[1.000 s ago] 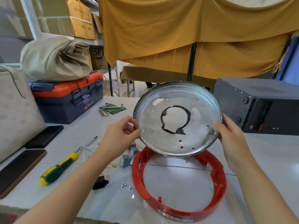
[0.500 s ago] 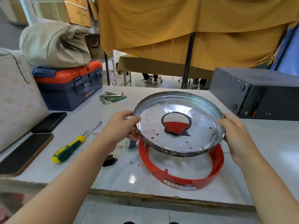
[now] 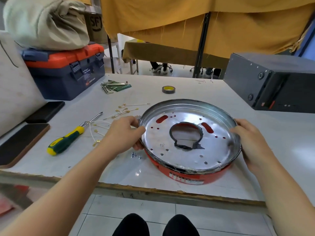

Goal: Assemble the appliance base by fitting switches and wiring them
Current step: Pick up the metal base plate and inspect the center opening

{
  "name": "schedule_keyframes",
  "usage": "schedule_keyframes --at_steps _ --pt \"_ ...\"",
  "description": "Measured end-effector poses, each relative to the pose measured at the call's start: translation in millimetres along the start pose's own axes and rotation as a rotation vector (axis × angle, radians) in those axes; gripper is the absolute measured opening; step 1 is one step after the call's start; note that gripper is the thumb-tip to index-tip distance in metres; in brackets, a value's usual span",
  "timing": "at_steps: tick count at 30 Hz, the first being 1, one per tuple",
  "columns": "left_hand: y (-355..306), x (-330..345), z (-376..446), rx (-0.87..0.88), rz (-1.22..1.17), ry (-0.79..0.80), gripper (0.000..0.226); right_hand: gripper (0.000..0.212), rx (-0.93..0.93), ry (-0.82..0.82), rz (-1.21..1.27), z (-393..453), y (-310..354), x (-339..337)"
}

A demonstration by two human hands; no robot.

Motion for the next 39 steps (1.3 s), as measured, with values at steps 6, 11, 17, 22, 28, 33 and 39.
schedule_keyframes --at_steps 6,11,17,22,28,33,39 --pt "-3.2 1.8 3.6 0.003 0.016 -0.004 0.007 0.034 0.032 0.031 -0.006 6.0 -5.9 -7.3" --pt "-7.6 5.3 3.9 0.037 0.107 0.0 0.009 0.037 0.138 0.065 0.069 6.2 -14.9 -11.2" --pt "-14.6 1.9 2.2 0.079 0.234 -0.059 0.007 0.038 0.118 0.055 0.127 4.9 -16.4 -12.1" --pt "-22.4 -4.6 2.9 0.119 0.066 -0.225 0.008 0.044 -0.033 0.063 0.183 7.0 -2.3 -9.4" --pt "-29.7 -4.2 2.7 0.139 -0.207 -0.343 0.013 0.052 -0.136 0.072 0.318 10.3 4.3 -3.4" --pt "-26.9 1.3 -0.7 0.174 -0.323 -0.375 0.011 0.052 -0.165 0.047 0.398 10.2 2.4 -4.3" --pt "-24.3 5.5 -4.5 0.225 -0.364 -0.378 0.016 0.052 -0.207 0.001 0.375 10.0 3.7 -6.8"
Point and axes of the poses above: each hand's wrist, its own z-axis towards the middle knuckle, its own x-axis out of the palm, y = z × x, the point moved 5 cm from there along z, towards the middle knuckle, and after that the axes turned 13 degrees about z, right-handed, at the moved point
